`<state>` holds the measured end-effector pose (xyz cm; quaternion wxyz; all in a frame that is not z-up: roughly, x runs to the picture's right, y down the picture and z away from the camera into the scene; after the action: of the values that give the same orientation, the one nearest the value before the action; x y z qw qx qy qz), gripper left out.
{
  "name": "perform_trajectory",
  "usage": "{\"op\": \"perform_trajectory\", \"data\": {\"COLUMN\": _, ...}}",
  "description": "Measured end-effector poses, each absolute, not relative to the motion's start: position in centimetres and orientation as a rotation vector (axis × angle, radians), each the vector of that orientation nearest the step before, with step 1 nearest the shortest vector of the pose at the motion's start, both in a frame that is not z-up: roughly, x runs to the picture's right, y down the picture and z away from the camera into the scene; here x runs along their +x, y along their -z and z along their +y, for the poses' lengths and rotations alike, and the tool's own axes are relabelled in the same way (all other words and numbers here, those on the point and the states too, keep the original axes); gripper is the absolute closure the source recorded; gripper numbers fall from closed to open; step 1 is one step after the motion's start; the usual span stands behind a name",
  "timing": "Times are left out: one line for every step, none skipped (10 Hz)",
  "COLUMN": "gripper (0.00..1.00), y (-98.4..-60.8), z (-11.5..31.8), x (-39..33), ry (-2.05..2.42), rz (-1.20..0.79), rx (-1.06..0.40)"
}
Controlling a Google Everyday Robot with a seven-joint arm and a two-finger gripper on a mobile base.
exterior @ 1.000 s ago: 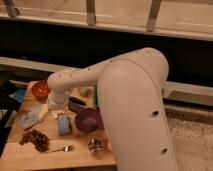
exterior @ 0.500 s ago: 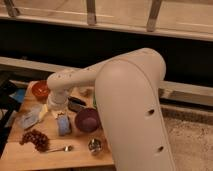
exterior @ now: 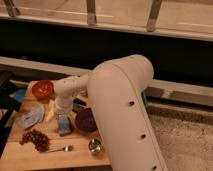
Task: Wipe tray with sponge
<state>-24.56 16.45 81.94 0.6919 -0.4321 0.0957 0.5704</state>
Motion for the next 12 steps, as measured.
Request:
{"op": "perform_trajectory", "data": {"gripper": 0.20, "y": -82.5, "z": 16.5, "x": -24.3, "ry": -1.278, "rz": 0.230, "rx": -0.965}}
{"op": "perform_trajectory", "data": {"gripper": 0.20, "y": -83.0, "z": 16.5, "x": -24.2, "ry": -1.275, "rz": 0.245, "rx": -0.962}}
{"op": "perform_trajectory", "data": {"gripper": 0.20, "y": -83.4, "z": 16.6, "x": -24.1, "ry": -1.266, "rz": 0.258, "rx": -0.956}}
{"op": "perform_trajectory", "data": {"gripper": 0.20, "y": -83.7, "z": 16.9, "x": -24.2, "ry": -1.251, "rz": 0.274, "rx": -0.950}}
{"op": "perform_trajectory", "data": {"gripper": 0.20, "y": -83.9, "z": 17.2, "x": -24.4, "ry": -1.243, "rz": 0.287, "rx": -0.949}}
{"op": "perform_trajectory", "data": {"gripper": 0.20, "y": -84.1, "z": 17.4, "x": -24.3, "ry": -1.241, "rz": 0.295, "rx": -0.949}}
{"op": "perform_trajectory", "data": {"gripper": 0.20, "y": -84.5, "z": 17.8, "x": -24.2, "ry": -1.239, "rz": 0.309, "rx": -0.953}}
{"op": "perform_trajectory", "data": {"gripper": 0.25, "y": -84.5, "z": 18.1, "x": -24.5, "ry": -1.234, "rz": 0.314, "rx": -0.959}}
{"op": "perform_trajectory", "data": {"gripper": 0.34, "y": -84.4, "z": 18.3, "x": -24.8, "ry": -1.220, "rz": 0.320, "rx": -0.961}}
{"op": "perform_trajectory", "data": {"gripper": 0.41, "y": -84.4, "z": 18.4, "x": -24.9, "ry": -1.215, "rz": 0.322, "rx": -0.962}}
{"op": "perform_trajectory", "data": {"gripper": 0.52, "y": -84.5, "z": 18.3, "x": -24.8, "ry": -1.217, "rz": 0.321, "rx": -0.961}}
{"op": "perform_trajectory", "data": {"gripper": 0.65, "y": -84.5, "z": 18.2, "x": -24.6, "ry": -1.220, "rz": 0.321, "rx": -0.958}}
